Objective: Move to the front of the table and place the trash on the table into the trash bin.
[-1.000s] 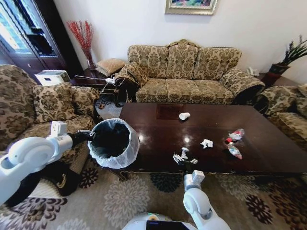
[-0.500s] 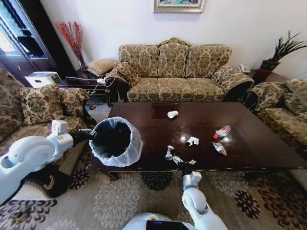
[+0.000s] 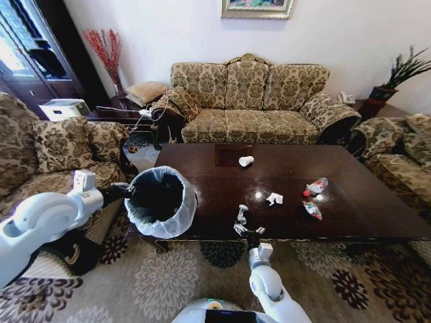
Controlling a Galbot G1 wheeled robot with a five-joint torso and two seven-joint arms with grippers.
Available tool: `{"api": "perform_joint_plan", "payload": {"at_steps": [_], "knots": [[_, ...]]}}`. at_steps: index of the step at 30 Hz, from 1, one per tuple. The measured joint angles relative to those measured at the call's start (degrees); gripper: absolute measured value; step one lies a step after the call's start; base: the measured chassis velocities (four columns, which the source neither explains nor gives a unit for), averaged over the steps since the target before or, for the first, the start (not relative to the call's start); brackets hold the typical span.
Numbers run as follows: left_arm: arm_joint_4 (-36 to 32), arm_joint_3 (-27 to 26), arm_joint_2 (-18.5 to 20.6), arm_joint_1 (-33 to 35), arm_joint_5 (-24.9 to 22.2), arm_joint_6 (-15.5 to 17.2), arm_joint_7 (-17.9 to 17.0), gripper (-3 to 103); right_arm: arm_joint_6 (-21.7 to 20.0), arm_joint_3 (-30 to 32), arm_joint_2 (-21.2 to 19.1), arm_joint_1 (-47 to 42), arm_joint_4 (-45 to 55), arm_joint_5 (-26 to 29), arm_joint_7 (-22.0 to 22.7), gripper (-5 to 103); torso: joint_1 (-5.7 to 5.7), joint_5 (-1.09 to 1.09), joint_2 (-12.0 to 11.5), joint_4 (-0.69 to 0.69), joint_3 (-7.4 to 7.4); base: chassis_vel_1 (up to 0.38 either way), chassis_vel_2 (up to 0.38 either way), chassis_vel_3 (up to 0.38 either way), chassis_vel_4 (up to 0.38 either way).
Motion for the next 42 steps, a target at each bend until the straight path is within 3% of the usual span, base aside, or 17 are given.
{"api": "perform_joint_plan", "payload": {"at_steps": [5, 11, 13, 16, 22, 26, 27, 28, 30, 31, 34, 35, 38, 42], "knots": [[-0.23, 0.19, 0.16, -0.05, 0.01, -0.03, 0.09, 0, -0.54, -0.44, 0.9, 1.32, -1.37, 0.23, -0.98, 93, -0.01, 0.0, 0.0, 0.01, 0.0, 0.0, 0.0, 0.0, 0.0], [-0.38, 0.19, -0.1, 0.09, 0.0, -0.06, 0.13, 0, -1.29, -0.57, 1.44, 2.61, -3.59, 0.15, -0.98, 66, 0.0, 0.02, 0.0, 0.0, 0.0, 0.0, 0.0, 0.0, 0.0], [-0.44, 0.19, -0.15, 0.12, -0.01, -0.07, 0.13, 0, -1.46, -0.57, 1.44, 2.66, -3.81, 0.16, -0.98, 66, 0.0, 0.01, 0.0, 0.0, 0.0, 0.0, 0.0, 0.0, 0.0], [-0.5, 0.19, -0.16, 0.14, -0.02, -0.07, 0.14, 0, -1.67, -0.52, 1.26, 2.9, -4.34, 0.26, -1.03, 50, -0.01, 0.01, 0.0, 0.0, 0.0, 0.0, 0.0, 0.0, 0.0], [-0.57, 0.19, -0.05, 0.03, -0.14, -0.08, 0.14, 0, -1.57, -0.3, 1.27, 3.01, -4.4, 0.3, -1.35, 47, 0.0, 0.0, 0.0, 0.0, 0.0, 0.0, 0.0, 0.0, 0.0], [-0.68, -0.19, 0.19, 0.33, -0.62, -0.05, 0.1, 0, 0.79, -0.18, 0.47, 2.19, -2.52, -0.18, -1.82, 47, 0.0, 0.01, 0.0, 0.0, 0.0, 0.0, 0.0, 0.0, 0.0], [-0.53, -0.44, 0.63, 0.38, -0.94, 0.05, 0.11, 0, 3.47, 0.3, -0.12, 1.65, -0.48, 0.88, -5.27, 47, -0.01, 0.02, 0.0, 0.0, 0.0, 0.0, 0.0, 0.0, 0.0], [-0.53, -0.44, 0.63, 0.38, -0.94, 0.05, 0.11, 0, 3.47, 0.3, -0.12, 1.65, -0.48, 0.88, -5.27, 47, -0.01, 0.02, 0.0, 0.0, 0.0, 0.0, 0.0, 0.0, 0.0], [0.61, -0.74, 2.68, 0.7, -1.31, 0.18, 0.07, 0, 10.07, 1.6, -1.94, 1.31, 4.14, 4.45, -17.62, 47, -0.01, 0.01, 0.0, 0.0, 0.0, 0.0, 0.0, 0.0, 0.0], [0.61, -0.74, 2.68, 0.7, -1.31, 0.18, 0.07, 0, 10.07, 1.6, -1.94, 1.31, 4.14, 4.45, -17.62, 47, -0.01, 0.01, 0.0, 0.0, 0.0, 0.0, 0.0, 0.0, 0.0], [2.61, -0.79, 6.53, 1.11, -2.87, 0.39, -0.24, 0, 15.0, 2.3, -3.83, 3.08, 11.24, 6.66, -32.6, 47, 0.0, 0.01, 0.0, 0.0, 0.0, 0.0, 0.0, 0.0, 0.0], [2.61, -0.79, 6.53, 1.11, -2.87, 0.39, -0.24, 0, 15.0, 2.3, -3.83, 3.08, 11.24, 6.66, -32.6, 47, 0.0, 0.01, 0.0, 0.0, 0.0, 0.0, 0.0, 0.0, 0.0], [4.58, -0.15, 10.03, 1.43, -6.05, 0.35, -1.18, 0, 15.28, -0.07, -4.75, 6.07, 18.15, 8.82, -40.29, 47, 0.0, 0.01, 0.0, -0.01, 0.0, 0.0, 0.0, 0.0, 0.0], [4.83, -0.08, 11.27, 1.38, -7.09, 0.36, -1.63, 0, 11.26, -3.74, -5.59, 8.11, 23.43, 9.48, -41.15, 47, 0.0, 0.01, 0.0, 0.01, 0.0, 0.0, 0.0, 0.0, 0.0]]}}
